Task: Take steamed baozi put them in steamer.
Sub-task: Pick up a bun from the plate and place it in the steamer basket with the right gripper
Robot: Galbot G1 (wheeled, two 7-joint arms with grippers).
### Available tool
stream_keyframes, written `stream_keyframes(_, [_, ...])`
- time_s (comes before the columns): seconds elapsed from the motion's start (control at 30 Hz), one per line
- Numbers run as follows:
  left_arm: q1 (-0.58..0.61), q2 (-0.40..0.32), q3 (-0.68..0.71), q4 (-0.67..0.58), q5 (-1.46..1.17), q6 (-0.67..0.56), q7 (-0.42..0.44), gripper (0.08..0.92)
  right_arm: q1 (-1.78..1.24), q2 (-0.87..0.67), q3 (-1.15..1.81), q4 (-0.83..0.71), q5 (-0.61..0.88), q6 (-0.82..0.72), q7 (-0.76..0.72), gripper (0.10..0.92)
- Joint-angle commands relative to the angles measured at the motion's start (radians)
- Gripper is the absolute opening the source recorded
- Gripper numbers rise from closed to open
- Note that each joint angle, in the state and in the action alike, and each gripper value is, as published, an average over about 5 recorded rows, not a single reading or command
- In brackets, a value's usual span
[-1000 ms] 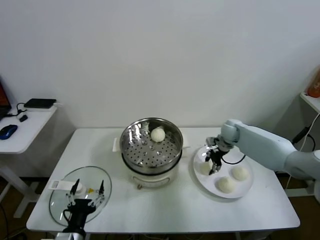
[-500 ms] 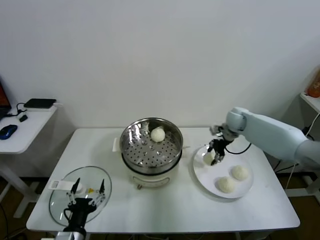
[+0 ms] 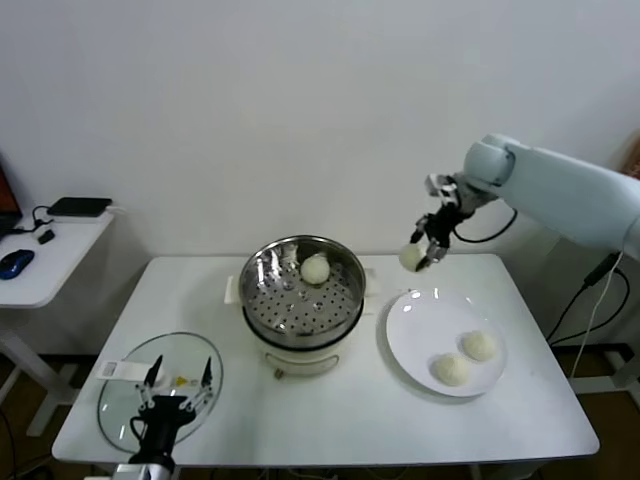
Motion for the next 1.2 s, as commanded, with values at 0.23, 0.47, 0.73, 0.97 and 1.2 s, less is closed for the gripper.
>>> stream_keyframes(0.23, [0.006,0.000,-0.007,-0.008,-0.007,0.002,-0.009,0.823,0.000,0.288,0.031,-0.070,0.127,-0.055,0.022,0.670])
stream_keyframes(0.47, [0.007,-0.003,-0.015,-0.021,-0.012,0.013,-0.016,0.823,-0.125,0.395,0.099,-0.165,0.048,-0.059,0.027,0.670])
stream_keyframes(0.73, [0.010,-0.007,-0.018,-0.018,-0.014,0.012,-0.018,0.823,-0.214,0.476,0.127,-0.242,-0.020,-0.052,0.025,0.685])
stream_keyframes(0.97, [0.010,-0.007,-0.021,-0.022,-0.015,0.014,-0.018,0.823,-0.269,0.529,0.144,-0.291,-0.060,-0.046,0.028,0.693])
stream_keyframes(1.2, [0.010,-0.007,-0.024,-0.023,-0.018,0.014,-0.018,0.823,-0.301,0.568,0.160,-0.342,-0.086,-0.034,0.029,0.696])
